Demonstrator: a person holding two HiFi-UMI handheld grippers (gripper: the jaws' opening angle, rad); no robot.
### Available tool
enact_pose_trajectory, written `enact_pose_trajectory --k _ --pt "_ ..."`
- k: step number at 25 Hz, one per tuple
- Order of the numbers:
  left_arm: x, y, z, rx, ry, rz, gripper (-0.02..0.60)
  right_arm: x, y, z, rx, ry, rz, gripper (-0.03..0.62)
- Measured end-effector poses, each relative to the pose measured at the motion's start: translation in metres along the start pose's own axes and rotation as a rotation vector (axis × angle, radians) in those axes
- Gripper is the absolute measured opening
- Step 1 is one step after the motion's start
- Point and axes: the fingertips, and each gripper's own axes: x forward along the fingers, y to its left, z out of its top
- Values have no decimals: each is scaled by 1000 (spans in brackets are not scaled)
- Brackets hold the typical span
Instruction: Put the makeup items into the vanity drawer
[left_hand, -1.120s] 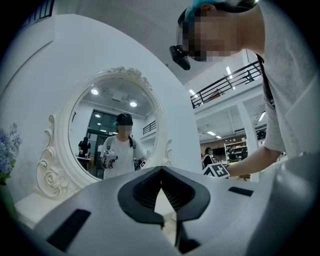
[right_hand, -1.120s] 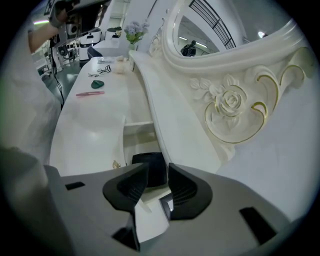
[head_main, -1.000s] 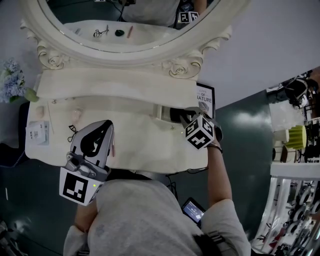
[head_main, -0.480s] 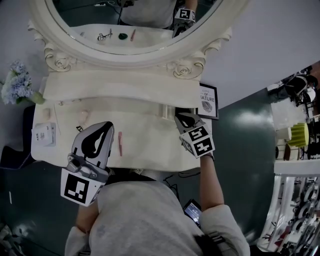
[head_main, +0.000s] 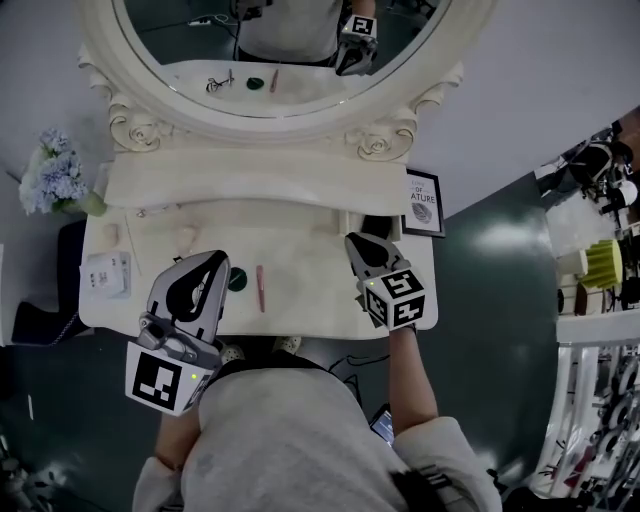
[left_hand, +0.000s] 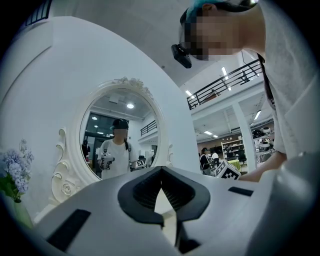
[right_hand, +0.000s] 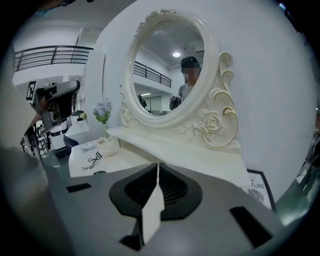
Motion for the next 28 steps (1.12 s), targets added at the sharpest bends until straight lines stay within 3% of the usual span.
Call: enact_pose_trajectory --k 7,10,28 --pt "-16 4 2 16 13 -50 14 -15 38 23 64 -112 -6 28" --pt "-19 7 13 8 -24 -50 14 -23 53 33 80 -160 -6 28" --pt "-50 22 29 20 -57 -86 14 -67 125 88 98 -361 -3 28"
